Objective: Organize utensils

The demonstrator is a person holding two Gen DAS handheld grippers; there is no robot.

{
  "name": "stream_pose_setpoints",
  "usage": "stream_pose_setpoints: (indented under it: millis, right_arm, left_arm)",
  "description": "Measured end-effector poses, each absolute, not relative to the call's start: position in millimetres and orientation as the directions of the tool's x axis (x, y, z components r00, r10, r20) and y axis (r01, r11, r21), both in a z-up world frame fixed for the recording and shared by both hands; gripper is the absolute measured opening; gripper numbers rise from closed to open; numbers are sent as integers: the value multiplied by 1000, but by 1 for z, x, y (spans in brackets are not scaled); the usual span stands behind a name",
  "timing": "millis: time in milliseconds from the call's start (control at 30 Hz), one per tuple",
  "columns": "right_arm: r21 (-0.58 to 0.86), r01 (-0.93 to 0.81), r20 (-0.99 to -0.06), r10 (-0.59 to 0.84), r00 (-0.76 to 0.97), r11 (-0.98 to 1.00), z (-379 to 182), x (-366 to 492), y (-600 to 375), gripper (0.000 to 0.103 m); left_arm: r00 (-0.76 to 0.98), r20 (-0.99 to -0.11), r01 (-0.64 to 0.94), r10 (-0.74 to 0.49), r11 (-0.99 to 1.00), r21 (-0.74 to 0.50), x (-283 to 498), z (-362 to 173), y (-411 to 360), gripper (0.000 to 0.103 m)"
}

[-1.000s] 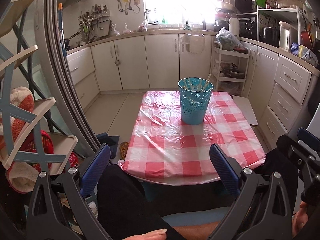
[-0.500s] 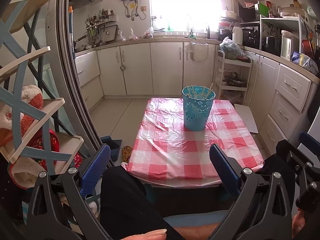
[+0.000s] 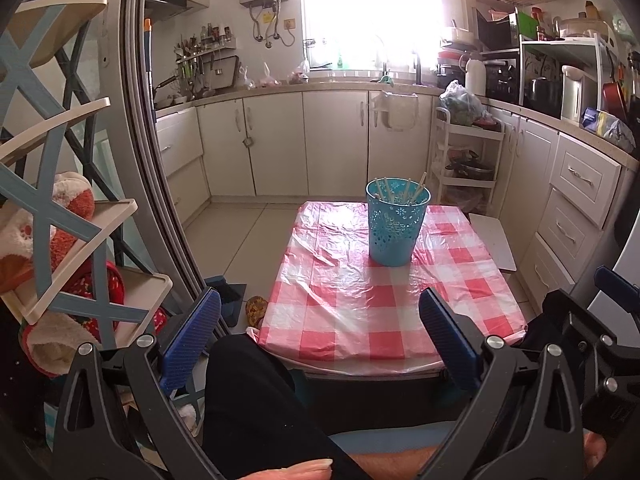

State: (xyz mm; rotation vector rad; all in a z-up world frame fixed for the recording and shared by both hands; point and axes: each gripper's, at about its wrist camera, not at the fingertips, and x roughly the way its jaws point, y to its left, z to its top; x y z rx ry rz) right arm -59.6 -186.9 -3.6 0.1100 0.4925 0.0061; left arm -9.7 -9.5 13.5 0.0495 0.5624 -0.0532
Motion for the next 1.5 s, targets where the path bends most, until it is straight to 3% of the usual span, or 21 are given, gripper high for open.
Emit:
stream_pose_setpoints:
  millis: [1500]
  right_arm:
    - [107,23,-485,32,874,994,-5,-57,-182,96]
  left_arm:
    - [846,-532,59,-30,998,37,-12,12,-5,95]
